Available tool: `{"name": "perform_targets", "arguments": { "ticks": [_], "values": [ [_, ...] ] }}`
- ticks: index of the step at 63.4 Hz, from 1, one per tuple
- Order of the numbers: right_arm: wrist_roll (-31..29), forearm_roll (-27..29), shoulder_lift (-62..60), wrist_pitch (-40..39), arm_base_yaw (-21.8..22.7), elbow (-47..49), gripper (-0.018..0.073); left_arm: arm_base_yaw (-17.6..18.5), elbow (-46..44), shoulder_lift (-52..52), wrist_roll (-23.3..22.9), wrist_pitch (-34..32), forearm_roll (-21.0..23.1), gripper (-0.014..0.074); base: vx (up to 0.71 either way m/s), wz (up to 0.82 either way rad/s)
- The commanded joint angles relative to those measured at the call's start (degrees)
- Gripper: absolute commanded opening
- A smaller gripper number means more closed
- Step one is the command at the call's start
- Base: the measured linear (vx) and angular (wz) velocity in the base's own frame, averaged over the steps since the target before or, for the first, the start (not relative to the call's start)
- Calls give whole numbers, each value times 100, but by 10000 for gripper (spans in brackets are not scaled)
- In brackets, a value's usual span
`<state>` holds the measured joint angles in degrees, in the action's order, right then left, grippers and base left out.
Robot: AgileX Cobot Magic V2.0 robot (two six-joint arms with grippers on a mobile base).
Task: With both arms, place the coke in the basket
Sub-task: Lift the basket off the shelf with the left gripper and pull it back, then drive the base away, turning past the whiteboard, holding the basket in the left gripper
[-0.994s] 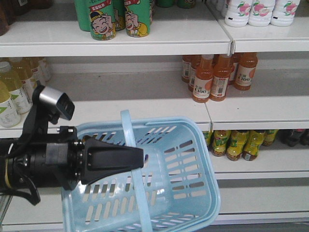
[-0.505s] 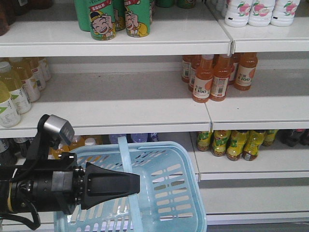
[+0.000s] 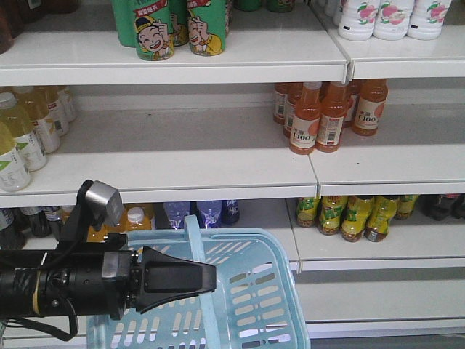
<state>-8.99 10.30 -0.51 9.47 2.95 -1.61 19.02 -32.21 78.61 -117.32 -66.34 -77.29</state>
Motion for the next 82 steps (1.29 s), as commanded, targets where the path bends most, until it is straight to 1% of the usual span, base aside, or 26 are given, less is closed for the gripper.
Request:
{"name": "perform_targets", "arguments": {
  "ticks": [1,8,54,82],
  "values": [
    [-38,1,-102,-399,-9,-85,-5,26,-144,-143,65,-1254,514,-8,0,0],
    [-38,1,-102,-399,-9,-85,-5,26,-144,-143,66,-1254,402,-8,0,0],
    [-38,1,-102,-408,-9,-85,-5,26,-144,-143,66,-1254,410,-8,0,-1],
    [-38,1,-102,-403,-9,-85,-5,26,-144,-143,66,-1254,410,-8,-2,-13]
  ]
}}
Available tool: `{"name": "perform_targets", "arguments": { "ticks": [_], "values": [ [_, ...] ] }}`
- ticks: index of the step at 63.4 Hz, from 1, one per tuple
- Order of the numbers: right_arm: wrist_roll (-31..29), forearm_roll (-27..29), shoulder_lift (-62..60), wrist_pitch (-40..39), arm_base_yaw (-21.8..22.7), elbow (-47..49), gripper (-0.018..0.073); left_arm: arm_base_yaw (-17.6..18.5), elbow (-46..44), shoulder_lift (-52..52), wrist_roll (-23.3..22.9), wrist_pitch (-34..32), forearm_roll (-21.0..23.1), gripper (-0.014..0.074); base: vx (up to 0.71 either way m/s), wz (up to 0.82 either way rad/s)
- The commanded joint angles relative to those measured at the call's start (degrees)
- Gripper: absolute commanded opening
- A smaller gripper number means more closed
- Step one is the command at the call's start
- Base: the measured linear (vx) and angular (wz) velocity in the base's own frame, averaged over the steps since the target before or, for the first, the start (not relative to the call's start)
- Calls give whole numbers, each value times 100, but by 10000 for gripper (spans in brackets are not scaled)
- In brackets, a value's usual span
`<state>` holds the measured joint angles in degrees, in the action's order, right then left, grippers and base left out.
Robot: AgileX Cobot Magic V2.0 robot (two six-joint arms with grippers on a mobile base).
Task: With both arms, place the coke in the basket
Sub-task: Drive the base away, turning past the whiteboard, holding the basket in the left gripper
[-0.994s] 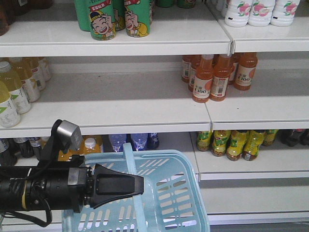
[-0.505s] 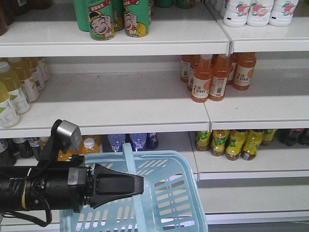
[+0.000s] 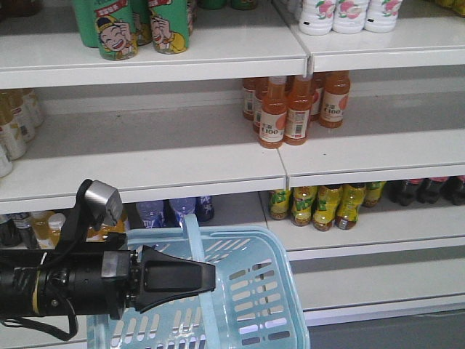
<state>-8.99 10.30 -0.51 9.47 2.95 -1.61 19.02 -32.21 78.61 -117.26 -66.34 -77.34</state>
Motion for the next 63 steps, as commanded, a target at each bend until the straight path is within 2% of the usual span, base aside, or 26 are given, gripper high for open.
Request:
{"name": "perform_targets", "arguments": {
  "ticks": [1,63],
  "values": [
    [-38,1,-102,-403,-9,-85,-5,26,-144,-143,60,-1254,415,-8,-3,-25],
    [-38,1,-102,-408,-9,-85,-5,26,-144,-143,60,-1254,415,-8,-4,-37]
  ]
}}
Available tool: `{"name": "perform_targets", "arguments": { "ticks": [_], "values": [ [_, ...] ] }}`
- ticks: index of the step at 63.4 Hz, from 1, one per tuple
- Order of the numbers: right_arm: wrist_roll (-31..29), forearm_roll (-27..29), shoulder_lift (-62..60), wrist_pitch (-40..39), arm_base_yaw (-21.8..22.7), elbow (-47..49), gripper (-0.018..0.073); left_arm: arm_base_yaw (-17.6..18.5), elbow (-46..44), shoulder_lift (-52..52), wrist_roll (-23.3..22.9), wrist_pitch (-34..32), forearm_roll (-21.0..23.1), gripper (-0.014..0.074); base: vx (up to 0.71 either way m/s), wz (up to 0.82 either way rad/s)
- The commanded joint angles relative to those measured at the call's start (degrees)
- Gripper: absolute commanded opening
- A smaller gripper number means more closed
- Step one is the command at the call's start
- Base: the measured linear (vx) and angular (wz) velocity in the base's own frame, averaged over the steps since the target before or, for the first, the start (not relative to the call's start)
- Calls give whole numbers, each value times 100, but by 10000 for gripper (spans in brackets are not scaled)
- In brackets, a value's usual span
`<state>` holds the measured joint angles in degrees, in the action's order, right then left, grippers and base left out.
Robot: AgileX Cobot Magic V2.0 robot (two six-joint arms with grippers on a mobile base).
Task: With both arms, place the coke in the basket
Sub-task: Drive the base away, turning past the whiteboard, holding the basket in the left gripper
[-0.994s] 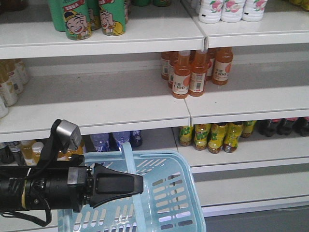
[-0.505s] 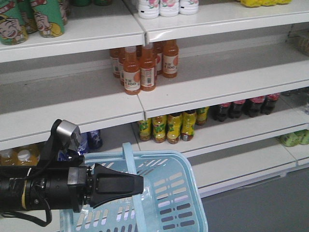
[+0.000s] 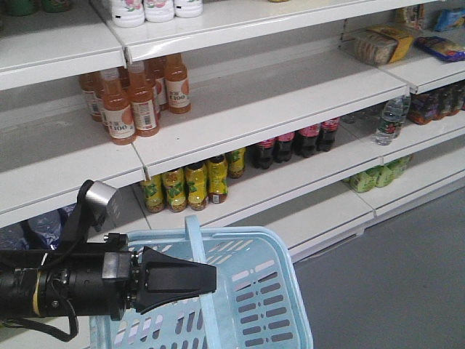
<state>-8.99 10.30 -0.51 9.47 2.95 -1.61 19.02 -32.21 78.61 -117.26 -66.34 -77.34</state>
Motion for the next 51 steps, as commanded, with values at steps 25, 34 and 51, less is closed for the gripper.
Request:
{"name": "perform_targets", "arguments": {
  "ticks": [25,34,51],
  "values": [
    [-38,1,-102,-408,-9,-85,-5,26,-144,-143,60,-1254,415,-8,-4,-35],
    [-38,1,-102,-408,-9,-85,-5,26,-144,-143,60,-1254,415,-8,-3,-35],
    [-38,1,-102,-408,-9,-85,-5,26,-144,-143,60,-1254,415,-8,-3,-34]
  ]
}}
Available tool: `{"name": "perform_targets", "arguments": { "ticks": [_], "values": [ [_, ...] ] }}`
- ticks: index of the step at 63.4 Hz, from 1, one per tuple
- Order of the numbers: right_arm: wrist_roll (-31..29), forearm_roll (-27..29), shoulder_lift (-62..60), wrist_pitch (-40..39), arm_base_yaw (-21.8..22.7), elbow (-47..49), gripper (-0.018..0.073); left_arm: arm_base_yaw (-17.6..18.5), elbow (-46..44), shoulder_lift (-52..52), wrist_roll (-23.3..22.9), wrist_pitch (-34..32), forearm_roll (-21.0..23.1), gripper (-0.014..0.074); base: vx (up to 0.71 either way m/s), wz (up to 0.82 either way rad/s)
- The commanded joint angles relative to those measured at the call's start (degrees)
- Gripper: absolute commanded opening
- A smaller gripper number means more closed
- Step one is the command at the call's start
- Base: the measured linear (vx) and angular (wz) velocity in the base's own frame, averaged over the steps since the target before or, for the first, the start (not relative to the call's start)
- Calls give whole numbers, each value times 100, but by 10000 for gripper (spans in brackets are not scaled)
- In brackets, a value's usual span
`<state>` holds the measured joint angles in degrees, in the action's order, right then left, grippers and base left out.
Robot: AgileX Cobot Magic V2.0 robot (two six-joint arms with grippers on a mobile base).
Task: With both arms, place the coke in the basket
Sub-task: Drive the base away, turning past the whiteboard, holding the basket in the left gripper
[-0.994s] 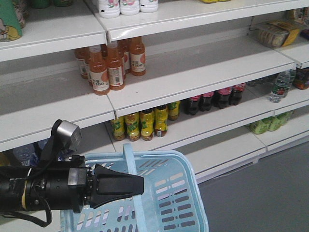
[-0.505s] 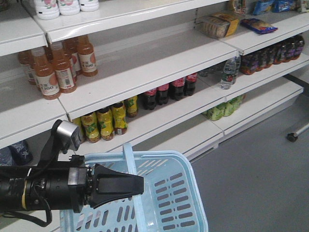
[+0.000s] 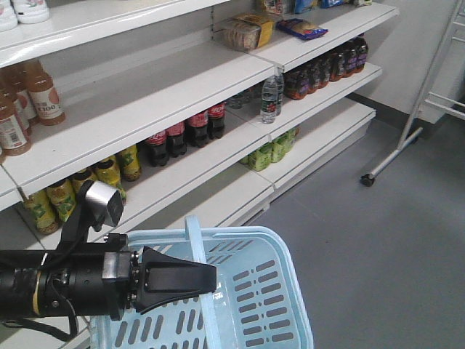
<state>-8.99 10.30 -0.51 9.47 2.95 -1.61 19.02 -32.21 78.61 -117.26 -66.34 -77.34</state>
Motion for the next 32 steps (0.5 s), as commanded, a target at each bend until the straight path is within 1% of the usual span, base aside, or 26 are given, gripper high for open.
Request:
{"name": "perform_targets", "arguments": {
  "ticks": [1,32],
  "values": [
    [-38,1,-102,-408,-9,-85,-5,26,-144,-143,60,-1254,415,-8,-3,-34],
    [-38,1,-102,-406,-9,-85,-5,26,-144,-143,60,-1254,415,-8,-3,-35]
  ]
}}
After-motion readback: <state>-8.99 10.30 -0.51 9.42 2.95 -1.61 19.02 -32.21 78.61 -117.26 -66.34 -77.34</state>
